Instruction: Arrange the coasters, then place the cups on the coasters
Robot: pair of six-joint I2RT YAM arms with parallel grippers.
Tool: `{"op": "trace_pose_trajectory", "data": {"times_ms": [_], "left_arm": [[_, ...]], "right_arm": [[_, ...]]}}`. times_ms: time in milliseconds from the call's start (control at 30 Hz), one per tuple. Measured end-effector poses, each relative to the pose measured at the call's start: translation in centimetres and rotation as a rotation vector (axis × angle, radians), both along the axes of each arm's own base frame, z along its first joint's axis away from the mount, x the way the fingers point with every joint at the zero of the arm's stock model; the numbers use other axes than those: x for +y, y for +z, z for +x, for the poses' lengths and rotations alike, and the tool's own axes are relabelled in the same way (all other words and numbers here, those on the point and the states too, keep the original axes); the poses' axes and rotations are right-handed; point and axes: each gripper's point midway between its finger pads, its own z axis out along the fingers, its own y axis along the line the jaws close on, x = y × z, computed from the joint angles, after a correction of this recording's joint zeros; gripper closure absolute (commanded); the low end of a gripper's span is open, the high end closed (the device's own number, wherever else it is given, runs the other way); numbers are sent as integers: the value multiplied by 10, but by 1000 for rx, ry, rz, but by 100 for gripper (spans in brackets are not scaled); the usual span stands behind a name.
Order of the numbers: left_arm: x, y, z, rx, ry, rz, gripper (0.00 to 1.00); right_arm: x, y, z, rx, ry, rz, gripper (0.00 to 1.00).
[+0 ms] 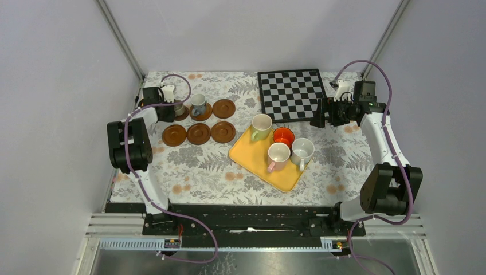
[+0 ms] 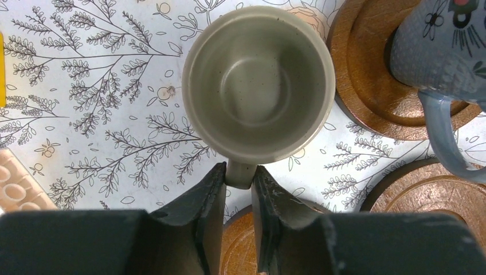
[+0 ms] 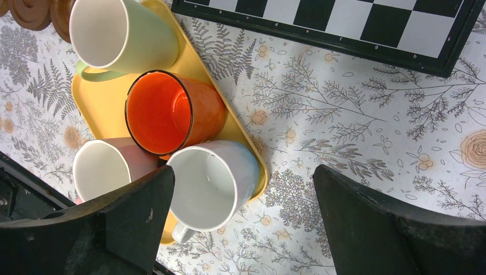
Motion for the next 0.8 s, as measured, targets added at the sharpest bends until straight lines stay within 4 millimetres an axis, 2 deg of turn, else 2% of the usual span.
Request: {"op": "trace_pose_trajectory", "data": {"times_ms": [167,333,500,633,800], "left_arm": [[-2,2,0,-2,-4,-2,63],[-3,6,-2,1,-3,-7,38],[-4,26,-4,-28,5,-9,32],[-4,57,-9,-58,12,-4,31],[-8,126,-16,-164,1,2,31]], "right_arm": [[0,0,0,0,0,0,2],[0,0,0,0,0,0,2],[0,0,0,0,0,0,2],[0,0,0,0,0,0,2],[0,0,0,0,0,0,2]]}}
